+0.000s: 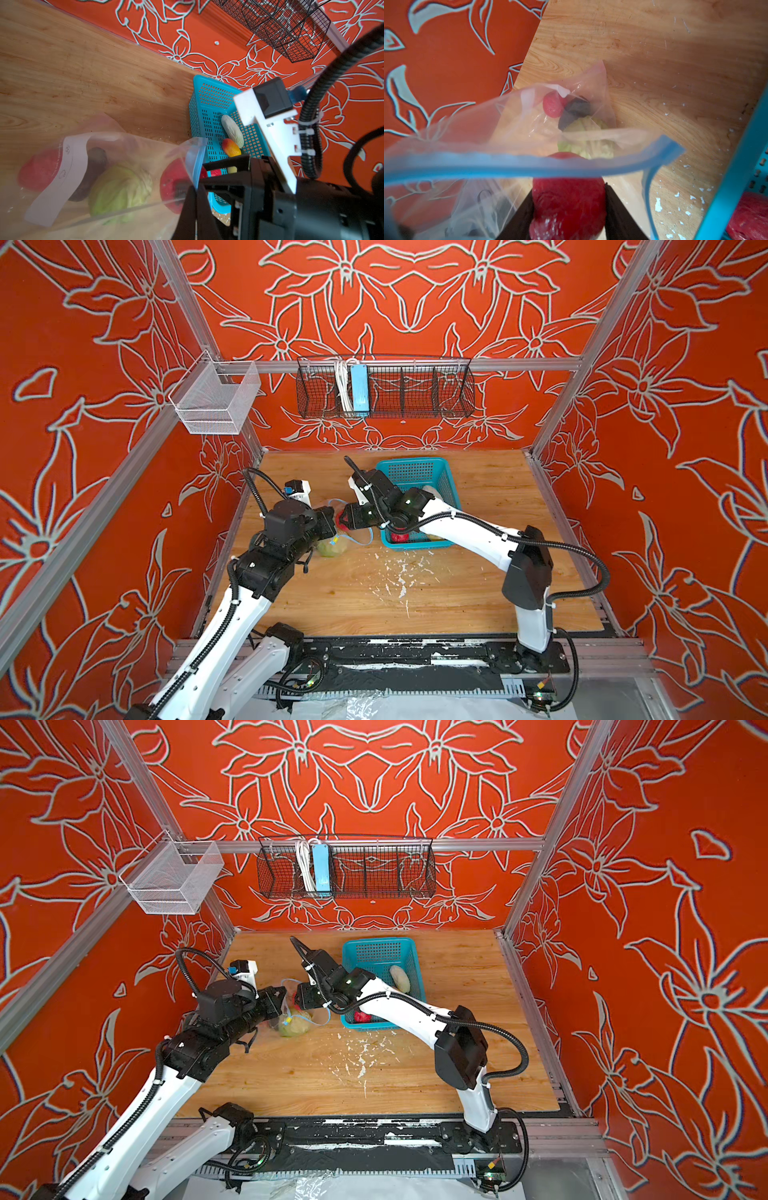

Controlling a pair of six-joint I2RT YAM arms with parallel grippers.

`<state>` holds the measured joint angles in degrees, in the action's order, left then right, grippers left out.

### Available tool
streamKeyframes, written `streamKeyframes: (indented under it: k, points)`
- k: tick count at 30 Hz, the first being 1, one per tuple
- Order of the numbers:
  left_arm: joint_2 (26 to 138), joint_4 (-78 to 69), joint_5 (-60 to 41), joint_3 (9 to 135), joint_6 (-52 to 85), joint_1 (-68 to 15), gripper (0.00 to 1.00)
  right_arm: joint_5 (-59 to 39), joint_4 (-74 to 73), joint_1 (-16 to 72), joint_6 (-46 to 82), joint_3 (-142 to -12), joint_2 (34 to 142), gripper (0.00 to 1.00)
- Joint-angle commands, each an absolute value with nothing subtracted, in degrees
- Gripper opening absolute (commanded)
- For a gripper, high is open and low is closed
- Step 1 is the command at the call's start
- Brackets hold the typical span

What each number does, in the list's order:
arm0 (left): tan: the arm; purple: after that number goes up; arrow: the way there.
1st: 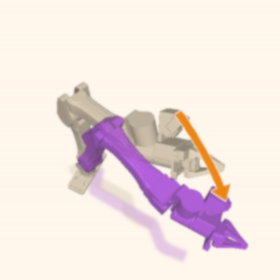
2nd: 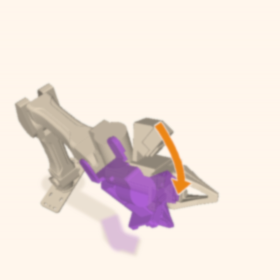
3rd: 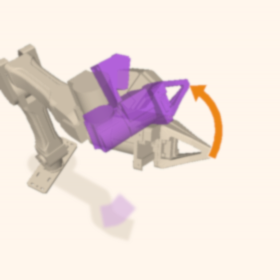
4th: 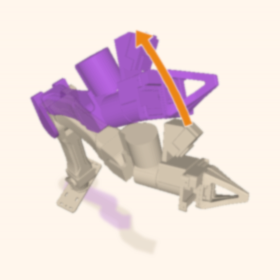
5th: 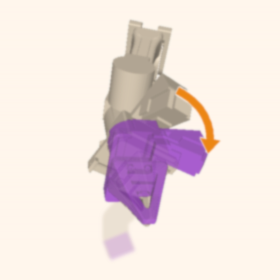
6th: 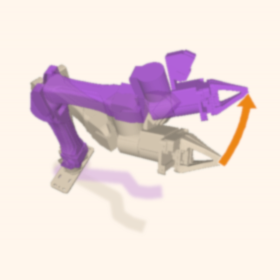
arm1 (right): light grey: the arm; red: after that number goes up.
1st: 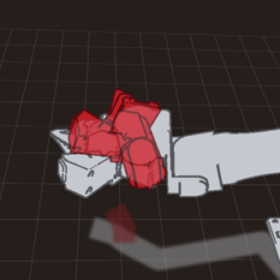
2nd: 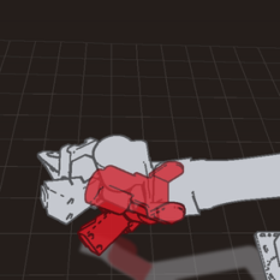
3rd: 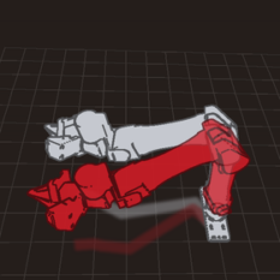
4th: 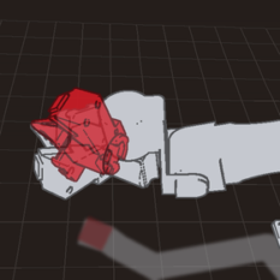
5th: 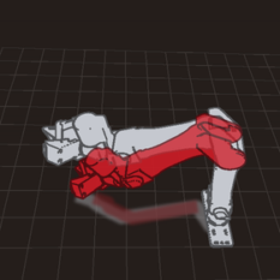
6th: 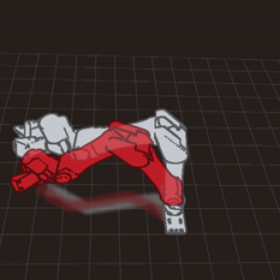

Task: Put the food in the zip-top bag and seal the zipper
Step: 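Carry the radish to the bag opening beside the left gripper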

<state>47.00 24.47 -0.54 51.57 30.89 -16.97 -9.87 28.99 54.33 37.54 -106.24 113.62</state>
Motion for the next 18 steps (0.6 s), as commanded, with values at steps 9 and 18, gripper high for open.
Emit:
streamKeyframes:
  k: [9, 18]
  points:
    - [48.9, 23.4, -1.5, 55.1, 30.9, -17.0, 0.00, -9.8, 28.9, 54.6, 39.7, -110.8, 117.1, 0.20]
    - [51.2, 22.2, -2.1, 56.2, 32.4, -17.0, 0.00, -11.2, 26.0, 54.6, 41.1, -109.9, 117.2, 0.21]
